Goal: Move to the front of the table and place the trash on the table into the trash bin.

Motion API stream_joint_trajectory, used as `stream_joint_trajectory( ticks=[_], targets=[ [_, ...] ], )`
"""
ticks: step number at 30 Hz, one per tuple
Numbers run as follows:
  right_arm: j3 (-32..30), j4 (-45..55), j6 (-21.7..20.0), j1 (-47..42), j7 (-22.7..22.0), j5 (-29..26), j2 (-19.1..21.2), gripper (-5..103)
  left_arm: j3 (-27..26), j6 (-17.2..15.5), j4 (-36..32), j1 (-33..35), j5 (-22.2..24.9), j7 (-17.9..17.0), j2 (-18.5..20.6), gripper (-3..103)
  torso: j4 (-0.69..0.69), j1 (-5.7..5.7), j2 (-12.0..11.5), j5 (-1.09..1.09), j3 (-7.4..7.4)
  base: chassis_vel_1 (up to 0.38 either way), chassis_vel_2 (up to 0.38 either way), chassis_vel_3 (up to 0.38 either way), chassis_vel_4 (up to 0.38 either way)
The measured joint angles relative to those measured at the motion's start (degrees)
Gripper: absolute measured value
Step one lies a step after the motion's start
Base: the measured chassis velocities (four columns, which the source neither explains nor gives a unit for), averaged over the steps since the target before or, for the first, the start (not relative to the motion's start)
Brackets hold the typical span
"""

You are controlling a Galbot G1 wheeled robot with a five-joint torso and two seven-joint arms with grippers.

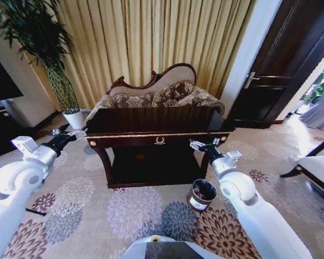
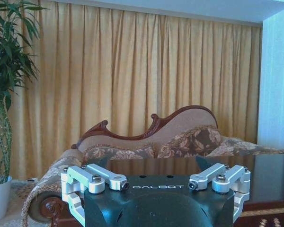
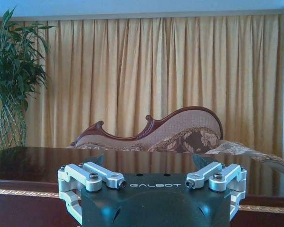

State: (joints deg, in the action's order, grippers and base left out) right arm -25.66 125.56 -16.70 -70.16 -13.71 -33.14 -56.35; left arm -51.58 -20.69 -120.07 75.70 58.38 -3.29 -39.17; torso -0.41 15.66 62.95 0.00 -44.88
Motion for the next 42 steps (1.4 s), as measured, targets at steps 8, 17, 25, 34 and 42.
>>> stream_joint_trajectory(
  ticks=[8,17,25,34,42],
  targets=[
    [-0.6,-0.5,0.5,-0.2,0.3,0.1,0.0,100,0.1,0.0,-0.3,0.0,0.1,0.1,0.0,100,0.04,-0.04,0.0,0.01,0.01,0.151,-0.157,-0.128,0.175],
    [-0.8,-0.7,1.0,-0.2,0.5,0.4,-0.2,100,0.3,0.1,-0.6,-0.1,0.1,0.1,0.0,100,0.01,0.02,0.0,-0.01,-0.01,0.129,-0.139,-0.138,0.109],
    [-0.9,-0.9,1.3,-0.3,0.6,0.4,-0.2,100,0.2,0.1,-1.0,0.2,0.2,0.1,0.0,100,0.01,-0.01,0.0,0.00,0.01,0.199,-0.181,-0.207,0.185],
    [-1.6,-1.1,1.5,-0.7,0.7,0.4,-0.2,100,0.4,0.2,-1.5,0.2,0.3,0.1,0.0,100,0.01,-0.01,0.0,0.00,0.00,0.163,-0.180,-0.166,0.179],
    [-1.6,-1.0,1.6,-0.7,0.7,0.3,0.0,100,0.5,0.3,-1.6,0.2,0.3,0.1,-0.2,100,0.02,-0.02,0.0,0.01,0.00,0.140,-0.173,-0.136,0.187]
  ],
)
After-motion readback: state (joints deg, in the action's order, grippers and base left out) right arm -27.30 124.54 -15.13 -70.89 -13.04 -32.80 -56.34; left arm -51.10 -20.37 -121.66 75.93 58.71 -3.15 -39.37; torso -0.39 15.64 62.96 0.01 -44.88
